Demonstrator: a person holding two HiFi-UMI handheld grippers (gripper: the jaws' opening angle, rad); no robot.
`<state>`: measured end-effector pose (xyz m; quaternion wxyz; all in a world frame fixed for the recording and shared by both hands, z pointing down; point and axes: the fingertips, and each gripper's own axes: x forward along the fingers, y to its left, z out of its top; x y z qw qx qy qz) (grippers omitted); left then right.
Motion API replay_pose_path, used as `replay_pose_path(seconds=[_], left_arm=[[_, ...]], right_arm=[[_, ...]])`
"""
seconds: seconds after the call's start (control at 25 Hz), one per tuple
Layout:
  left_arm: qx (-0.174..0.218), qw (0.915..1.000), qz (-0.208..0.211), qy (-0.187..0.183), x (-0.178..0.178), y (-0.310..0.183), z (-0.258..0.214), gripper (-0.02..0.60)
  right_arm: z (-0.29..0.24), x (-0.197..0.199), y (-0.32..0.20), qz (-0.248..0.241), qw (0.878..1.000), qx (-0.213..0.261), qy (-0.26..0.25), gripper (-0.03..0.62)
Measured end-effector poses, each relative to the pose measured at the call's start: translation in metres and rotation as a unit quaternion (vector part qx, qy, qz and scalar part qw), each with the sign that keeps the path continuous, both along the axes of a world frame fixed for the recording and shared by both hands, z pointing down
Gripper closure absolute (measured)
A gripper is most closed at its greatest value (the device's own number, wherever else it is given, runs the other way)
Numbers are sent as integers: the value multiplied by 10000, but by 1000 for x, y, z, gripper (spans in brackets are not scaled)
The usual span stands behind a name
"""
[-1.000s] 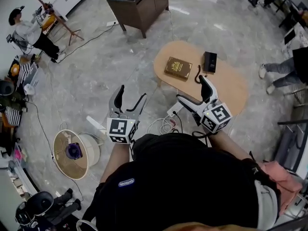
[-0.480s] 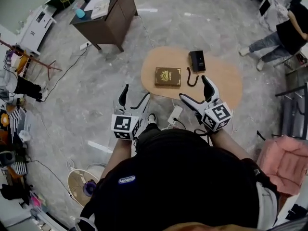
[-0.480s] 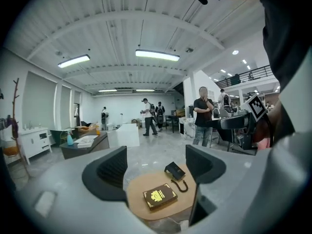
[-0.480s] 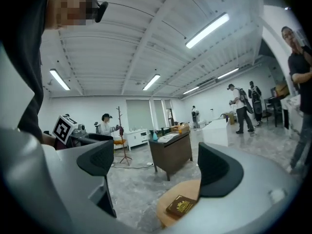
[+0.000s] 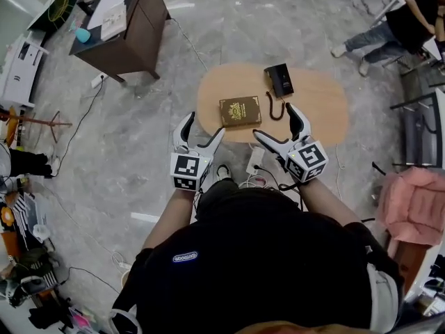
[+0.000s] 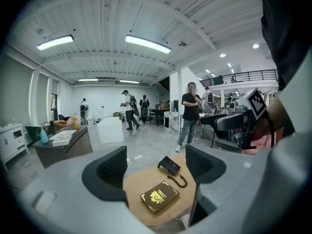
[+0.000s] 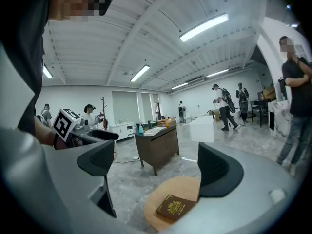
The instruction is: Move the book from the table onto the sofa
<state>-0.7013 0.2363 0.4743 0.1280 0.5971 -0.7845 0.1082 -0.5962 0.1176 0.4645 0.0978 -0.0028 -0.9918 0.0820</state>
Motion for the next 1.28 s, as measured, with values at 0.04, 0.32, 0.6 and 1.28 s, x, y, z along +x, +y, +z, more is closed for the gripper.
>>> replay_pose_path(seconds=[0.04, 0.32, 0.6, 1.28], left_arm=[[-37, 10000, 71, 33, -5, -3, 8, 218], [-229, 9981, 525, 220, -40, -26, 41, 218], [-567, 9929, 1029, 193, -49, -49, 85, 218], [-1496, 9778, 1208, 837, -29, -122, 265, 218]], right_arm=[[6, -6, -2, 62, 10000, 0, 65, 43], [38, -41, -11, 538, 9980, -23, 343, 42], [81, -44, -19, 848, 9938, -32, 718, 42], [270, -37, -76, 653, 9831, -515, 1634, 40]])
